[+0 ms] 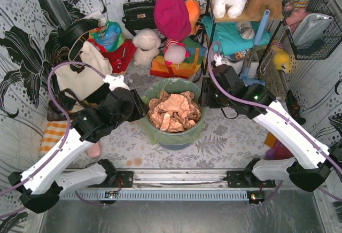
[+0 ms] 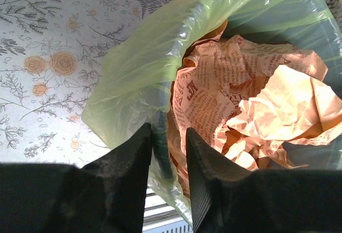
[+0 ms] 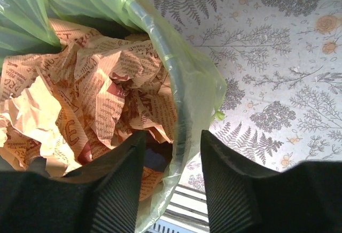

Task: Tie the trash bag

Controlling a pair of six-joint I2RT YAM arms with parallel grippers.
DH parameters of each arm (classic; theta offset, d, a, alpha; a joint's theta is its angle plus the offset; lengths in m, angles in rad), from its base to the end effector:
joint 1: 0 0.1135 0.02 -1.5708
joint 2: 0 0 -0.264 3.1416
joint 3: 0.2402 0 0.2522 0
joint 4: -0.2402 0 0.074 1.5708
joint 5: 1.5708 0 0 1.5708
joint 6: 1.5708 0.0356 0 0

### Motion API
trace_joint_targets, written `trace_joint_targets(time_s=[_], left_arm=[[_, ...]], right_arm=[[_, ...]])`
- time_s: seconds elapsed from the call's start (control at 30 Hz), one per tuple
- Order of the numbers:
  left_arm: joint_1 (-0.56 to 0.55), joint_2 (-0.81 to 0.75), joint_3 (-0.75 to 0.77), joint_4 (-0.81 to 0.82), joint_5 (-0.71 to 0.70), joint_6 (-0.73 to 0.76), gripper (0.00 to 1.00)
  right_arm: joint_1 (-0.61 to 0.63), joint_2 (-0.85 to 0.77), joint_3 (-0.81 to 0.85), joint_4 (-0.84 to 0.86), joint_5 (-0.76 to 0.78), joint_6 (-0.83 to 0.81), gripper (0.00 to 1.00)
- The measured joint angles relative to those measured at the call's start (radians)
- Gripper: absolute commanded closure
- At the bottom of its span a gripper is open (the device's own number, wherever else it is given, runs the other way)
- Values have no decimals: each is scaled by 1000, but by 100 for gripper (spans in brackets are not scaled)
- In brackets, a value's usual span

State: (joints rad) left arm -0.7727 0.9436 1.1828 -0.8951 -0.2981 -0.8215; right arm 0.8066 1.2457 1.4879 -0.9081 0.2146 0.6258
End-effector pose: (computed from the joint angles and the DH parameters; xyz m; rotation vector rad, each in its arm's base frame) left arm 0.1322 -0.1143 0.3777 -0.2206 2.2392 -0.5547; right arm 0.1748 0.1714 0.4135 -0.0866 2.2730 0.5403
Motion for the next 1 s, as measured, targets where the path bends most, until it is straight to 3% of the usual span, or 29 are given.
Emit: trace_joint_targets(time_s=[0.1,0.23,0.4,0.57,0.73,1.0], left_arm=[[0,10,1,-4,-23,6,35],[0,-3,20,-23,-63,9,26],[0,-99,35,-33,-119,3,26],[0,-197,10,-88,-200,-93,27],[0,-244,-123,-148,-231,-238,29],[0,-379,-401,-149,-206,-408,30]], right_arm=[[0,1,25,-16,19,-15,44],[-5,-8,66,-31,68,-22,39],[-41,-68,78,-58,134,-24,37],[-203,-155,17,-43,107,-45,38],[-326,-204,-162,-3,5,-63,39],[-409,-238,-464,128,-174,-66,42]])
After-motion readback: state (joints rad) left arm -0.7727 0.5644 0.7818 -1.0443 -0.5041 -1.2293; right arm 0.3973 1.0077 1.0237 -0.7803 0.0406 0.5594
